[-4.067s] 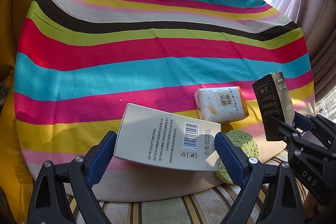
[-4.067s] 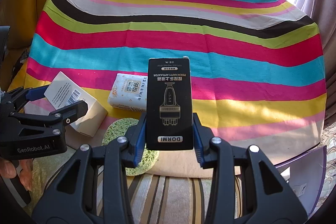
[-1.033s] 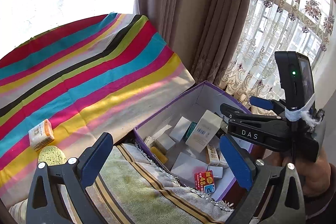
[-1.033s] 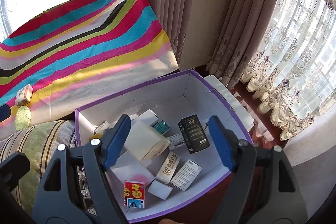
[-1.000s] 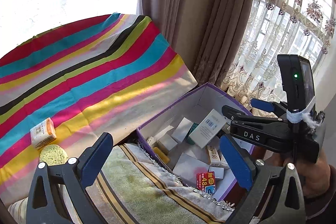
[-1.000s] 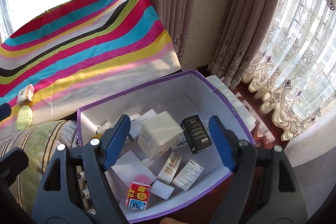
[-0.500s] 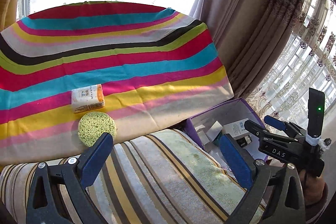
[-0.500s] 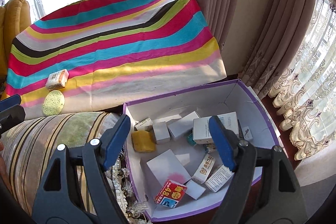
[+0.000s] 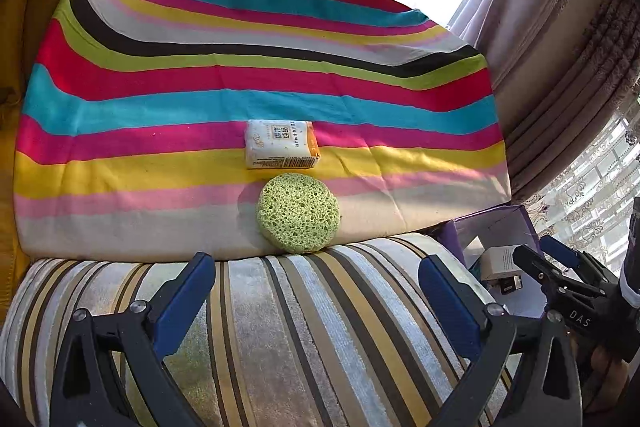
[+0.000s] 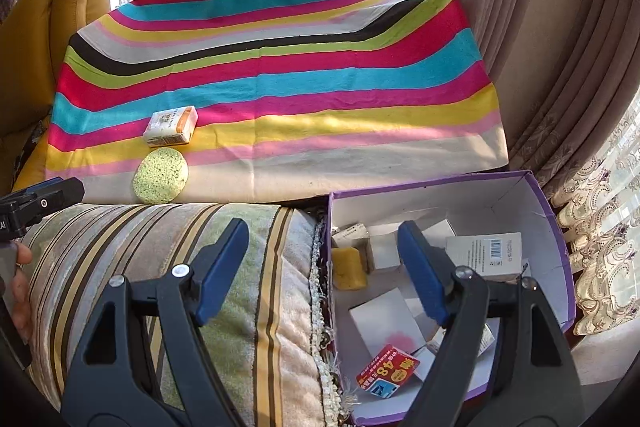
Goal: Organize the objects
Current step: 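Move both open tools back to the green sponge and tissue pack, then grasp the green round sponge with the left tool while the right grasps the white tissue pack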
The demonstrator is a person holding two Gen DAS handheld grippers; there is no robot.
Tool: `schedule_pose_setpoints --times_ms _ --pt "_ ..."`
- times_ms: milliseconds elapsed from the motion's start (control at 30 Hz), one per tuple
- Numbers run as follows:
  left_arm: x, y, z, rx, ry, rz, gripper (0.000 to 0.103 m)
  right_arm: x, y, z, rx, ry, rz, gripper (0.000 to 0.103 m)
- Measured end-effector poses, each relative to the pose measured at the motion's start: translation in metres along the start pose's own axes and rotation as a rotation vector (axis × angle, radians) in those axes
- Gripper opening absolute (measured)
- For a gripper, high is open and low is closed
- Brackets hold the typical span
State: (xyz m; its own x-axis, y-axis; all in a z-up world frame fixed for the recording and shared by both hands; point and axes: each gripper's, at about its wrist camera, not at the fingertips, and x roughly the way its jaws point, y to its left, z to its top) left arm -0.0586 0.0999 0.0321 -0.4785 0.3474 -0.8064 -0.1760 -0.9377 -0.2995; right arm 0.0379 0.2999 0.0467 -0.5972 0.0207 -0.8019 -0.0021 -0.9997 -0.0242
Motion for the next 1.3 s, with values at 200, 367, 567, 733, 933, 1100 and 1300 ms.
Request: schedule_pose_setpoints --times_ms 200,367,567,733,933,1100,1300 --pt "0.031 0.001 0.006 0.034 0.109 0.065 0.103 0.010 0.017 0.008 -0.038 0.014 0.026 0.080" --pt "0.058 0.000 0.018 0.076 0.171 0.101 0.103 0.020 0.025 0.015 -0.059 0.020 0.033 0.080" --pt "0.090 -0.007 0.029 0.123 0.234 0.144 0.103 0.032 0.028 0.022 -0.067 0.032 0.045 0.080" --pt "0.111 -0.006 0.035 0.132 0.276 0.175 0.103 0.041 0.031 0.028 -0.075 0.038 0.054 0.081" --pt "0.125 -0.006 0.035 0.163 0.308 0.209 0.100 0.050 0.036 0.035 -0.086 0.047 0.061 0.081" --pt "0.128 -0.007 0.034 0.190 0.307 0.198 0.091 0.056 0.043 0.040 -0.106 0.053 0.063 0.081" --pt "0.115 0.006 0.032 0.131 0.278 0.158 0.079 0.063 0.056 0.044 -0.136 0.063 0.057 0.081"
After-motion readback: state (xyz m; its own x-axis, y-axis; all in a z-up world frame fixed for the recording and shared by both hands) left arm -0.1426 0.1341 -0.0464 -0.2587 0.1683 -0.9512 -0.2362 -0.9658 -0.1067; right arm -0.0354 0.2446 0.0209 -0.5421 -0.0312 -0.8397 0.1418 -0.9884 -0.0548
